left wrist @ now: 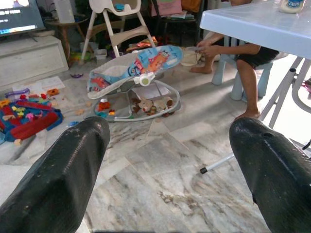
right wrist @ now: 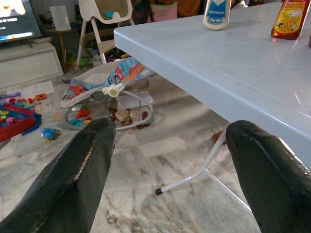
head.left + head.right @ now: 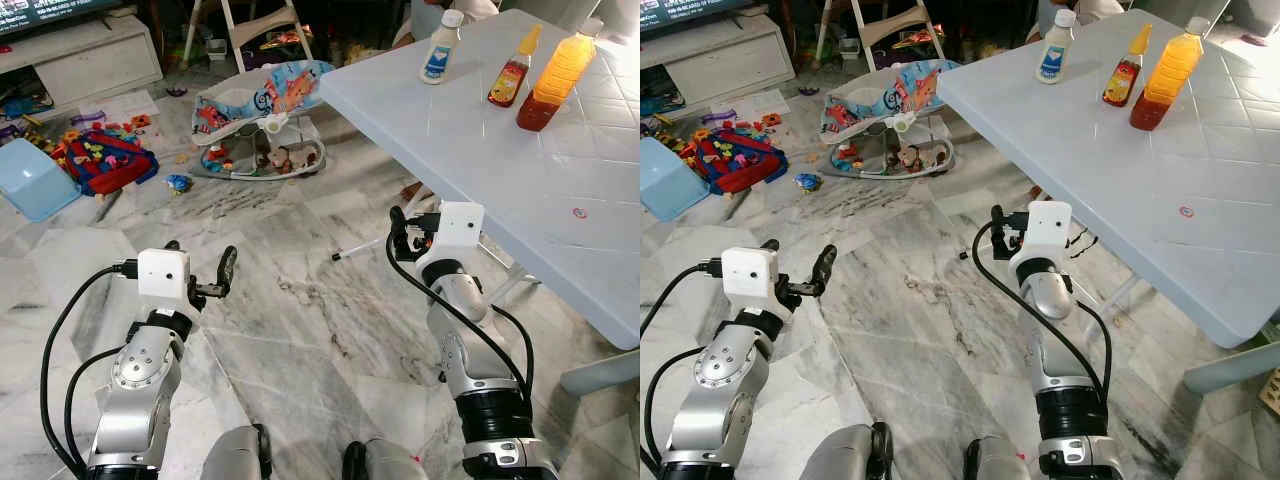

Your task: Restocking fridge

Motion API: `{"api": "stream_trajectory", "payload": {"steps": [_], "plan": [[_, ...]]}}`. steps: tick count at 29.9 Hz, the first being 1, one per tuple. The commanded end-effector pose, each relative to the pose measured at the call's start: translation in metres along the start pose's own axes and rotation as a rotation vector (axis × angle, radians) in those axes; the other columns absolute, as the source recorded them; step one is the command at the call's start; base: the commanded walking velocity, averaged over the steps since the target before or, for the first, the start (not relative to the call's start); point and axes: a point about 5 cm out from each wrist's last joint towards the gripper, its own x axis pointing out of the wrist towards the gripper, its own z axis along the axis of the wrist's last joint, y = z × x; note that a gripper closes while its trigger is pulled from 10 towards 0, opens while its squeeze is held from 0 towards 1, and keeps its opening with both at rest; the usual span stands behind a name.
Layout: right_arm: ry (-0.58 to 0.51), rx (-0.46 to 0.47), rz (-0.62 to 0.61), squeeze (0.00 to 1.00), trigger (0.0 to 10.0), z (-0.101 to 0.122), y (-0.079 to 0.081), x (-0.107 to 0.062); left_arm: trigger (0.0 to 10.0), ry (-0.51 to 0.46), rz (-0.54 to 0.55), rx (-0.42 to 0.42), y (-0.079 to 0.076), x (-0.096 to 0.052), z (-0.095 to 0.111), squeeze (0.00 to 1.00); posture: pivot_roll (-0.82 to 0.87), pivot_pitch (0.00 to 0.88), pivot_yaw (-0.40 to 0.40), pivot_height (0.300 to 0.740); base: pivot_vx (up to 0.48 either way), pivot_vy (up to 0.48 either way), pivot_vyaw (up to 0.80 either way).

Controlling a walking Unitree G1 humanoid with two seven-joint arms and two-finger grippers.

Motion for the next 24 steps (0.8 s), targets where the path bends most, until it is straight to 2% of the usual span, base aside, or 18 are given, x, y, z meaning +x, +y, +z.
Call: {"api": "stream_trajectory", "payload": {"steps": [1,4,24], "plan": [[-0.004,-0.102,0.036,0.00,10.0,0.025,-0.024,0.012,10.0,-0.014,0.062,-0.003,0.020,0.000,0.010,0.00,-0.01,0.061,-0.008,0.740,0.000,0.000,0.00],[0.015,-0.073,-0.074,0.00,10.0,0.015,-0.036,0.003,10.0,-0.047,0.085,-0.004,0.019,0.004,0.016,0.00,0.01,0.056,-0.025,0.740,0.000,0.000,0.00],[0.015,-0.073,-0.074,0.00,10.0,0.015,-0.036,0.003,10.0,-0.047,0.085,-0.004,0.019,0.004,0.016,0.00,0.01,0.056,-0.025,0.740,0.000,0.000,0.00]]}}
